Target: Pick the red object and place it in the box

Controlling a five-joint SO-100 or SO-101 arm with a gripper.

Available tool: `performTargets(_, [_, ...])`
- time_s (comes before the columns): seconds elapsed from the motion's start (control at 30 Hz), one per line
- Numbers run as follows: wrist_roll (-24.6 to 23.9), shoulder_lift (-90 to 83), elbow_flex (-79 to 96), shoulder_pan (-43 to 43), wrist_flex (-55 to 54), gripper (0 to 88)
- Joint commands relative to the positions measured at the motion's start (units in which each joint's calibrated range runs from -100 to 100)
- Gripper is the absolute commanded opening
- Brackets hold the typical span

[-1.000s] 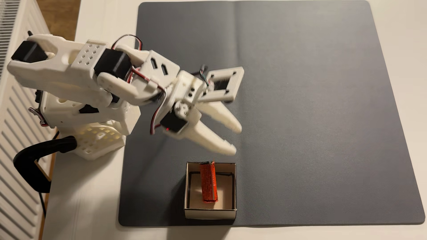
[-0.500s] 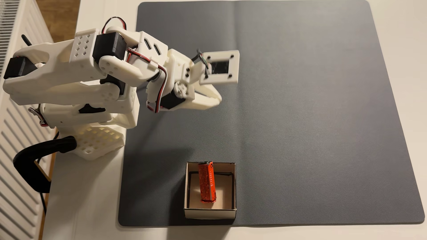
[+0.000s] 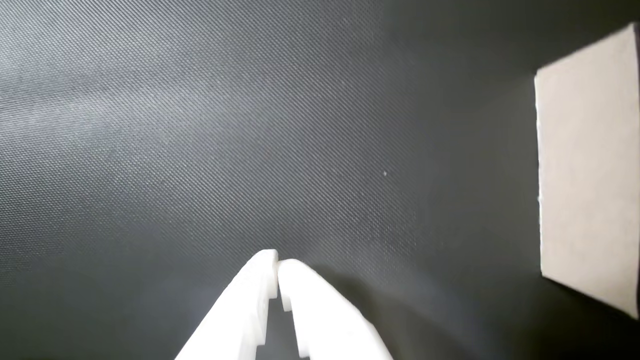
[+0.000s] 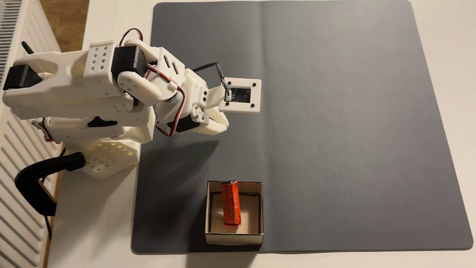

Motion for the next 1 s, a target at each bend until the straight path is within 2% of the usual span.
performTargets(0.0, [0.21, -0.1, 0.73, -0.07, 3.07, 0.8])
performTargets(0.1, [0.27, 0.07, 0.73, -0.07, 6.39, 0.9])
performTargets(0.97, [0.16, -0.1, 0.73, 0.15, 6.48, 1.4])
